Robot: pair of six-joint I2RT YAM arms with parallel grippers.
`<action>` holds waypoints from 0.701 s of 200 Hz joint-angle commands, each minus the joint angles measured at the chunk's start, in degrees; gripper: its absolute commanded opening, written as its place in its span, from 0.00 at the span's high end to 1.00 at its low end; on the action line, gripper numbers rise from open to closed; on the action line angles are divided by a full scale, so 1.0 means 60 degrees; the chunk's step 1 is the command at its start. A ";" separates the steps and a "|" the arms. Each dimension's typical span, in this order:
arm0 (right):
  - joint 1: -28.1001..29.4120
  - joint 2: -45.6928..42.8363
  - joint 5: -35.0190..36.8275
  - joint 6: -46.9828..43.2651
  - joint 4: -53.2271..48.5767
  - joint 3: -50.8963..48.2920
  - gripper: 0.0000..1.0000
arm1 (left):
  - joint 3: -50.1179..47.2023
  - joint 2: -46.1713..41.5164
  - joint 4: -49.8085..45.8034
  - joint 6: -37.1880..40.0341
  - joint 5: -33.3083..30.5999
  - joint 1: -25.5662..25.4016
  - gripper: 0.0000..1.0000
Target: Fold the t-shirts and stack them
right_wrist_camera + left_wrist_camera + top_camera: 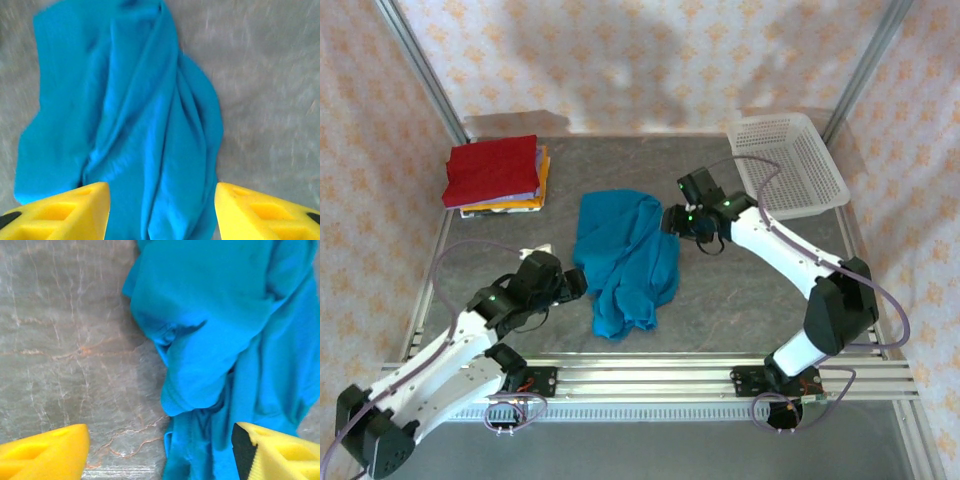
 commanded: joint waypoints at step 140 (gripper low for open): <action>0.2523 0.0284 -0.4058 0.2604 0.3584 -0.3888 0.63 | -0.0161 0.3286 0.2998 -0.0030 -0.0099 0.0103 0.78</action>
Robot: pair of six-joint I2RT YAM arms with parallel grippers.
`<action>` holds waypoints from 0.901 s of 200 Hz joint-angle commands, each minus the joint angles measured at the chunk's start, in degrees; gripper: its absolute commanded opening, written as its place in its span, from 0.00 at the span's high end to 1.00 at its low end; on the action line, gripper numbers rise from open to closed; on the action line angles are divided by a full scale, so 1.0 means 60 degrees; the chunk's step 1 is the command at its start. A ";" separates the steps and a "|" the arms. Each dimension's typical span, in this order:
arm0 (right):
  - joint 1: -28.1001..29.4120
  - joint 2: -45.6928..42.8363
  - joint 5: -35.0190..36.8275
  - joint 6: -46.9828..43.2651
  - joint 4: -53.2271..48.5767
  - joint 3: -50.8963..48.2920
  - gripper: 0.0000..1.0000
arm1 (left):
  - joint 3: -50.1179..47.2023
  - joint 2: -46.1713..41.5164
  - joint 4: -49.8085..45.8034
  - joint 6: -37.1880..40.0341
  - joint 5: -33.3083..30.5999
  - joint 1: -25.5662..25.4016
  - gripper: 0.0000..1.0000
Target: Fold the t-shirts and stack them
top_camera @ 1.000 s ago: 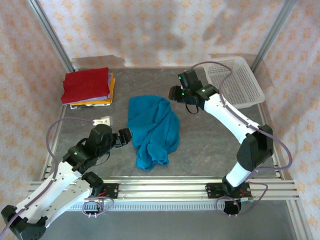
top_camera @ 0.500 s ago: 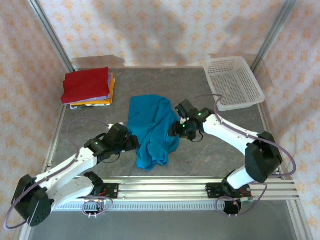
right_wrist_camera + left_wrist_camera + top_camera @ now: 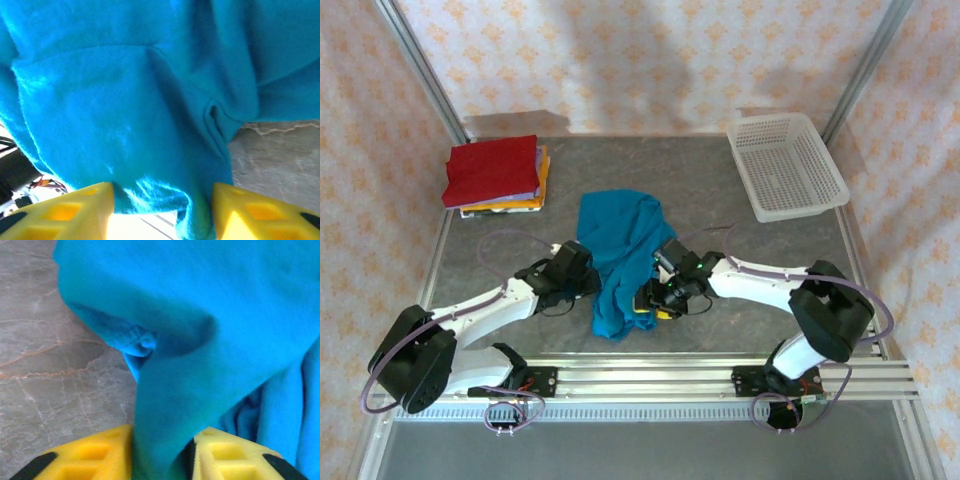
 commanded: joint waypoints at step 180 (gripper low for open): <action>-0.2977 -0.4501 0.7587 -0.4725 -0.4615 0.8401 1.00 | 1.1938 0.0722 -0.4972 0.3416 0.0814 0.2350 0.93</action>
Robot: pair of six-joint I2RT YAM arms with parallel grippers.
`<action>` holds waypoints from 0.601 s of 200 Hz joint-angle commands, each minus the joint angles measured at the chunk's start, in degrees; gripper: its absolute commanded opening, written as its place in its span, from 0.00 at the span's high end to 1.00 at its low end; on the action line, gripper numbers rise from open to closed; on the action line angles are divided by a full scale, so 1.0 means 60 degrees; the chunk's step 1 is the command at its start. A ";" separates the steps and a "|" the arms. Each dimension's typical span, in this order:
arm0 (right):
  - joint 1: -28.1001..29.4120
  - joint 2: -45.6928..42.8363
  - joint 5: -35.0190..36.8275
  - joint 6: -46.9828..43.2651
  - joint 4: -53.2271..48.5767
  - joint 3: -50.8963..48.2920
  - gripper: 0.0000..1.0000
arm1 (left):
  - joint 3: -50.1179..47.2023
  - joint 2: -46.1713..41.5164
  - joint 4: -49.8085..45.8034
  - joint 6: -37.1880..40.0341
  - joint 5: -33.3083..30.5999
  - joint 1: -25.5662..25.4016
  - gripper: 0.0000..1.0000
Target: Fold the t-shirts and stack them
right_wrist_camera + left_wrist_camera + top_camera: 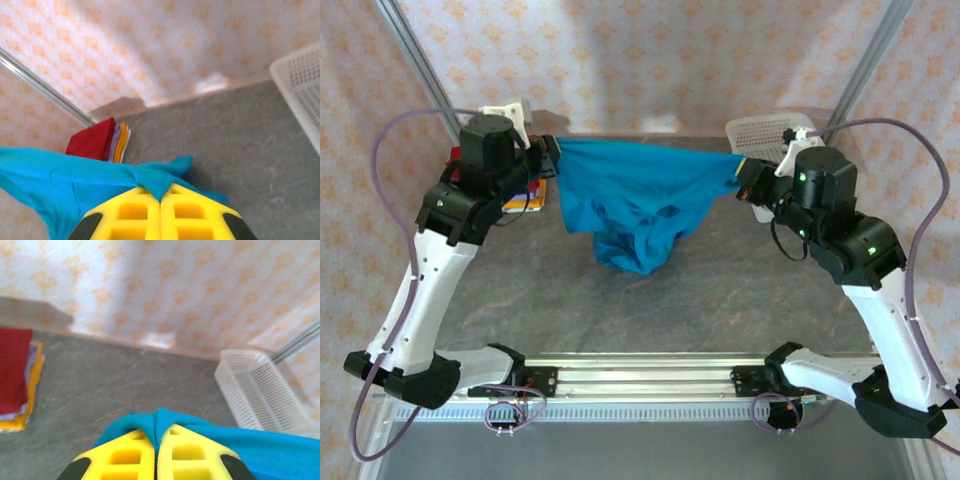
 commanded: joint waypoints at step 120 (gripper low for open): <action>-0.0020 0.1189 -0.0382 -0.0319 -0.1390 0.1918 1.00 | 0.1869 0.3035 0.0179 -0.0179 0.1649 0.0084 0.97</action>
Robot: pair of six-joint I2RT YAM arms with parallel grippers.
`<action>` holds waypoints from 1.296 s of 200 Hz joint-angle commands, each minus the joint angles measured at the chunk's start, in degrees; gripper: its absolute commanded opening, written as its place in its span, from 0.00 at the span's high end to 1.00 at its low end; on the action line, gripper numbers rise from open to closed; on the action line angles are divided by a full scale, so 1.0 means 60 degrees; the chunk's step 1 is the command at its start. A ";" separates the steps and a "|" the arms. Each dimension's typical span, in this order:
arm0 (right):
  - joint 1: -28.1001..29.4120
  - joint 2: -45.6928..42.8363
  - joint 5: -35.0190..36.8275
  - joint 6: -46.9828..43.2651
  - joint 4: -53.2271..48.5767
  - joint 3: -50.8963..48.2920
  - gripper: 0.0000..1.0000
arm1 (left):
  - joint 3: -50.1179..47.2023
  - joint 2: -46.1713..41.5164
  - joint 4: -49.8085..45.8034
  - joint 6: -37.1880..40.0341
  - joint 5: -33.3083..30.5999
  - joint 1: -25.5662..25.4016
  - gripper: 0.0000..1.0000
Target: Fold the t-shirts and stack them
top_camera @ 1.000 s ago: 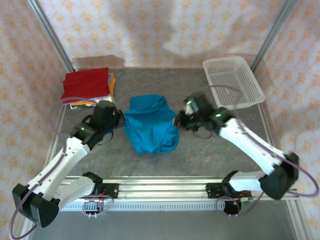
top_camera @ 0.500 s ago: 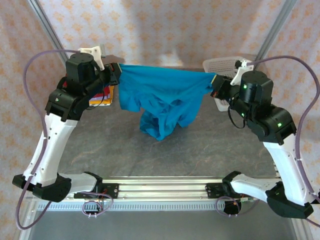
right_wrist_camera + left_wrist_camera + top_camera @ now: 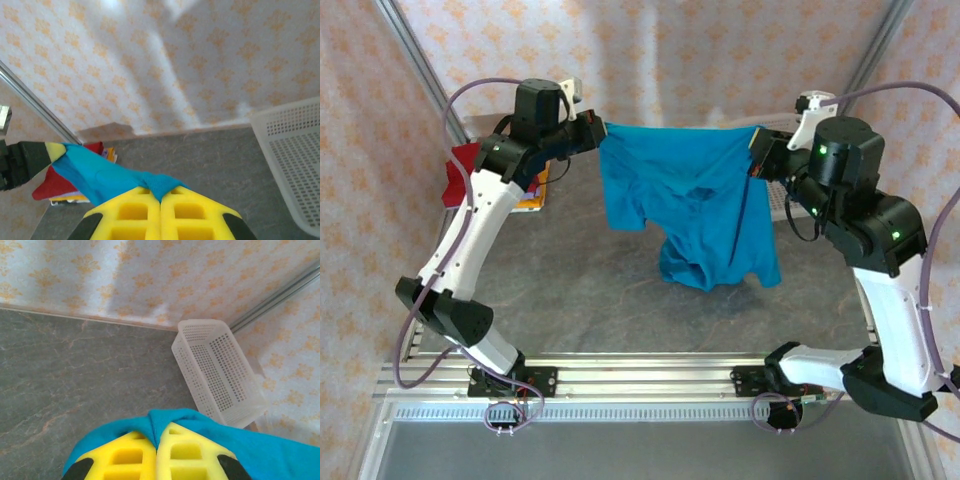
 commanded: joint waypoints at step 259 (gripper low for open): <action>-0.1267 0.9868 -0.3434 -0.0474 0.0052 -0.1330 0.44 | -0.7931 -0.4012 -0.0378 0.1287 -0.1157 0.2212 0.98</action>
